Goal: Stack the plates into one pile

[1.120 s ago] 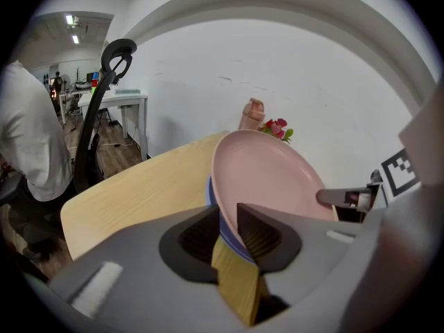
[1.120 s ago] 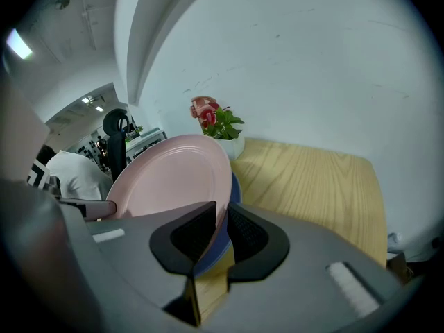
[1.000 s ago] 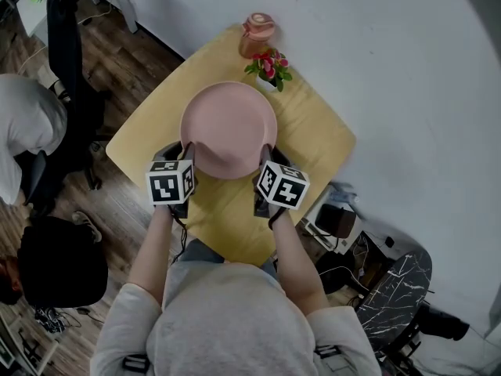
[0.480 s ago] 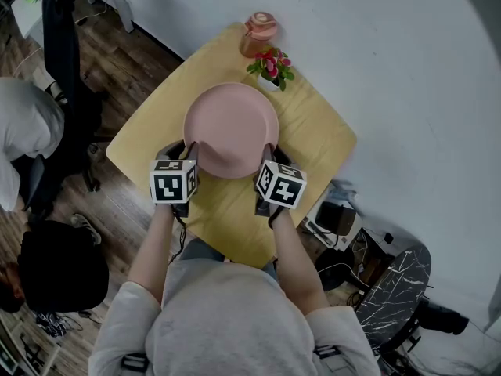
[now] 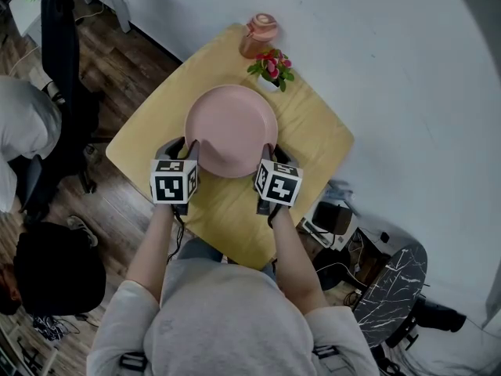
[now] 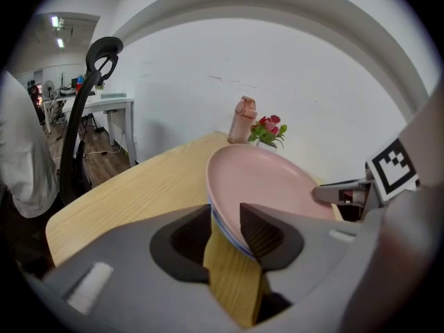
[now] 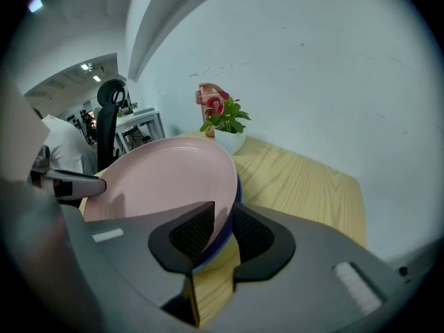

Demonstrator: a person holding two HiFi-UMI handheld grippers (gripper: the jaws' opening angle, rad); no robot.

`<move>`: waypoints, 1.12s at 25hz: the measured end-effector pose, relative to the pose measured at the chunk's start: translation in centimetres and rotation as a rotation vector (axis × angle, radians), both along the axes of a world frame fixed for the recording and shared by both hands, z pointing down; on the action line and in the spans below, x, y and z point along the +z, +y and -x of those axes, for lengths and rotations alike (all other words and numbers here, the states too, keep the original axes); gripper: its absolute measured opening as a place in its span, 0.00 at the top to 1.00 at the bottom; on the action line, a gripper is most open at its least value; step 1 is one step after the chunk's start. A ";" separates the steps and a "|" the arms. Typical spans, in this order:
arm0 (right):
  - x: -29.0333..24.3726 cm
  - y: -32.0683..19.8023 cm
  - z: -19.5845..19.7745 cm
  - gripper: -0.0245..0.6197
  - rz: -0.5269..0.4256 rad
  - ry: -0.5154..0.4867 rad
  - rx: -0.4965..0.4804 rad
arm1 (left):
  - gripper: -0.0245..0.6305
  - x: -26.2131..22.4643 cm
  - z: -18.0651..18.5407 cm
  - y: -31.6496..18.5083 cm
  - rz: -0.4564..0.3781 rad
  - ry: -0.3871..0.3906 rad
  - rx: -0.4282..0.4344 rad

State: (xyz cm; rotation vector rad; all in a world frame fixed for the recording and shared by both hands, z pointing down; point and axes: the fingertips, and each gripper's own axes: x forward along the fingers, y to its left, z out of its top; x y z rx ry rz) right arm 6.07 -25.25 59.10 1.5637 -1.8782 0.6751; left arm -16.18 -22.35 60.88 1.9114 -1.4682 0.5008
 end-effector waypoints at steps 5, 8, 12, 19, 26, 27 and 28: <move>-0.3 0.3 0.1 0.85 -0.023 0.035 -0.034 | 0.69 -0.2 0.1 0.1 -0.010 0.016 0.005; -1.1 0.3 0.4 0.85 -0.063 0.022 -0.046 | 0.69 -0.5 0.5 0.6 -0.026 -0.011 -0.017; -2.5 0.7 1.6 0.85 -0.109 -0.050 -0.085 | 0.70 -1.7 1.4 1.0 -0.077 -0.046 -0.061; -6.1 1.8 3.1 0.96 -0.204 -0.119 -0.185 | 0.87 -5.8 1.8 2.2 -0.199 -0.067 -0.120; -10.8 3.4 3.1 0.96 -0.322 -0.139 -0.247 | 0.87 -10.5 1.6 4.7 -0.322 -0.103 -0.152; -11.4 3.7 3.0 0.96 -0.335 -0.143 -0.253 | 0.87 -11.2 1.6 5.1 -0.339 -0.109 -0.157; -11.9 4.0 2.8 0.96 -0.346 -0.148 -0.259 | 0.87 -11.8 1.5 5.5 -0.357 -0.116 -0.161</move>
